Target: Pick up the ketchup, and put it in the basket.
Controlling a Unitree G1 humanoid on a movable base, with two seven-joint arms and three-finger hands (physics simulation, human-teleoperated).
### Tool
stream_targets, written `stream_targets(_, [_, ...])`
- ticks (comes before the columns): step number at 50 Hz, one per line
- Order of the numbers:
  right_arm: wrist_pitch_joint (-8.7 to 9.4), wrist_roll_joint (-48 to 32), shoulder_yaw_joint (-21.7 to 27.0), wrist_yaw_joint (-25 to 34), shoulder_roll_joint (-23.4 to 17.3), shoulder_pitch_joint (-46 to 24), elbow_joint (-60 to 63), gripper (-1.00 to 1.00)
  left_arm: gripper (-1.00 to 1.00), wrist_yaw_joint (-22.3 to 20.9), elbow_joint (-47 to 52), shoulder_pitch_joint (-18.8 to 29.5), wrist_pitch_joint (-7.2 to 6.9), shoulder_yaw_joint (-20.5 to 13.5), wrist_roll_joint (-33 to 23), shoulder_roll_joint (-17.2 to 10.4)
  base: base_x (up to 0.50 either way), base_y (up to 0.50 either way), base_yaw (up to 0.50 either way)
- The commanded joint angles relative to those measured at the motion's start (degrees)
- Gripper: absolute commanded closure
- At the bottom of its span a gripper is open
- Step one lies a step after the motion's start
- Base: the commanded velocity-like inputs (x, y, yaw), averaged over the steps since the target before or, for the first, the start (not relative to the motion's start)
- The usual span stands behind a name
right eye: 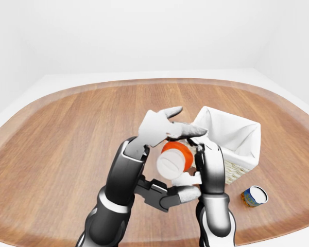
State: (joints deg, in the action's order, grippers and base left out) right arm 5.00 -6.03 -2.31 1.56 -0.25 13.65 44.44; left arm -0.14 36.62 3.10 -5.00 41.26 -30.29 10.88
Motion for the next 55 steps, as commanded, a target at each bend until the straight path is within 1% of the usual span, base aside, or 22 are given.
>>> stream_targets(1, [0.00, -0.48, -1.33, -0.07, -0.13, 0.02, -0.02, 1.00, -1.00, 1.84, 0.76, -0.26, 0.00, 0.75, 1.28, -0.31, 0.00, 0.00, 0.00])
stream_targets(22, [0.00, -0.98, -1.70, -0.20, -0.24, 0.12, -0.58, 1.00, -1.00, 1.96, 1.20, -0.45, 0.00, 0.42, 1.44, -0.79, 0.00, 0.00, 0.00])
stream_targets(23, [0.00, -1.03, -1.80, -0.26, -0.22, 0.25, -0.61, 1.00, -1.00, -0.71, 9.29, -1.19, 0.00, -0.24, 0.04, -1.97, 0.00, 0.00, 0.00])
stream_targets(28, [0.00, -1.24, -2.14, -0.37, -0.29, 0.34, -0.64, 1.00, -1.00, -2.88, 16.70, -1.49, 0.00, -1.78, -1.00, -4.21, 0.00, 0.00, 0.00])
stream_targets(29, [0.00, -1.34, -2.25, -0.49, -0.27, 0.26, -0.91, 1.00, -1.00, -3.56, 18.76, -1.04, 0.00, -3.49, -1.13, -4.17, 0.00, 0.00, 0.00])
stream_targets(31, [0.00, -1.45, -2.42, -0.61, -0.26, 0.19, -1.10, 1.00, -1.00, -4.30, 20.71, -0.60, 0.00, -5.05, -0.70, -4.14, 0.00, 0.00, 0.00])
stream_targets(32, [0.00, -1.59, -2.57, -0.67, -0.31, 0.23, -1.16, 1.00, -1.00, -5.66, 22.65, -0.08, 0.00, -7.37, -0.51, -4.16, 0.00, 0.00, 0.00])
stream_targets(34, [0.00, -1.50, -2.50, -0.68, -0.34, 0.29, -0.89, 1.00, -1.00, -6.78, 23.32, 0.21, 0.00, -9.57, -0.48, -4.18, 0.00, 0.00, 0.00])
stream_targets(35, [0.00, -1.46, -2.35, -0.65, -0.36, 0.37, -0.14, 1.00, -1.00, -7.97, 23.36, -0.36, 0.00, -12.23, 0.13, -4.05, 0.00, 0.00, 0.00])
stream_targets(36, [0.00, -1.46, -2.34, -0.64, -0.36, 0.37, -0.08, 1.00, -1.00, -8.36, 23.37, -0.51, 0.00, -12.44, -0.08, -3.82, 0.00, 0.00, 0.00])
stream_targets(37, [0.00, -1.27, -2.06, -0.60, -0.36, 0.43, 0.13, 1.00, -1.00, -9.13, 23.37, -1.90, 0.00, -15.92, 2.17, -3.03, 0.00, 0.00, 0.00])
stream_targets(38, [0.00, -1.18, -1.96, -0.62, -0.30, 0.38, 0.14, 1.00, -1.00, -9.17, 23.38, -2.49, 0.00, -17.49, 3.23, -3.55, 0.00, 0.00, 0.00])
stream_targets(40, [0.00, -1.33, -2.02, -0.63, -0.30, 0.42, 0.28, 1.00, -1.00, -7.81, 23.38, -4.22, 0.00, -20.00, 6.71, -6.14, 0.00, 0.00, 0.00])
stream_targets(43, [0.00, -1.34, -1.91, -0.60, -0.30, 0.45, 0.36, 1.00, -1.00, -6.46, 22.87, -6.55, 0.00, -26.13, 12.23, -9.52, 0.00, 0.00, 0.00])
stream_targets(44, [0.00, -1.18, -1.81, -0.55, -0.26, 0.47, 0.63, 1.00, -1.00, -6.55, 22.25, -7.27, 0.00, -28.99, 14.30, -10.25, 0.00, 0.00, 0.00])
stream_targets(45, [0.00, -1.30, -1.95, -0.58, -0.25, 0.41, 0.39, 1.00, -1.00, -6.33, 21.42, -8.02, 0.00, -30.48, 15.82, -10.67, 0.00, 0.00, 0.00])
stream_targets(47, [0.00, -1.80, -2.59, -0.82, -0.25, 0.41, -0.10, 1.00, -1.00, -6.11, 19.64, -9.52, 0.00, -32.60, 17.92, -11.40, 0.00, 0.00, 0.00])
stream_targets(48, [0.00, -1.80, -2.61, -0.83, -0.26, 0.41, -0.11, 1.00, -1.00, -6.06, 19.57, -9.56, 0.00, -32.65, 18.01, -11.46, 0.00, 0.00, 0.00])
stream_targets(49, [0.00, -2.15, -3.10, -0.91, -0.34, 0.64, 0.24, 1.00, -1.00, -5.80, 15.00, -12.18, 0.00, -34.58, 19.26, -12.21, 0.00, 0.00, 0.00])
stream_targets(51, [0.00, -2.24, -3.08, -0.91, -0.50, 0.60, 0.37, 1.00, -1.00, -5.91, 10.34, -14.04, 0.00, -35.92, 20.00, -12.57, 0.00, 0.00, 0.00])
stream_targets(53, [0.00, -2.08, -2.65, -0.95, -0.49, 0.24, -0.52, 1.00, -1.00, -6.19, 6.28, -14.08, 0.00, -37.40, 19.54, -12.80, 0.00, 0.00, 0.00])
stream_targets(55, [0.00, -2.43, -2.89, -1.13, -0.43, 0.26, -1.07, 1.00, -1.00, -6.33, 7.14, -12.55, 0.00, -38.17, 18.99, -12.16, 0.00, 0.00, 0.00])
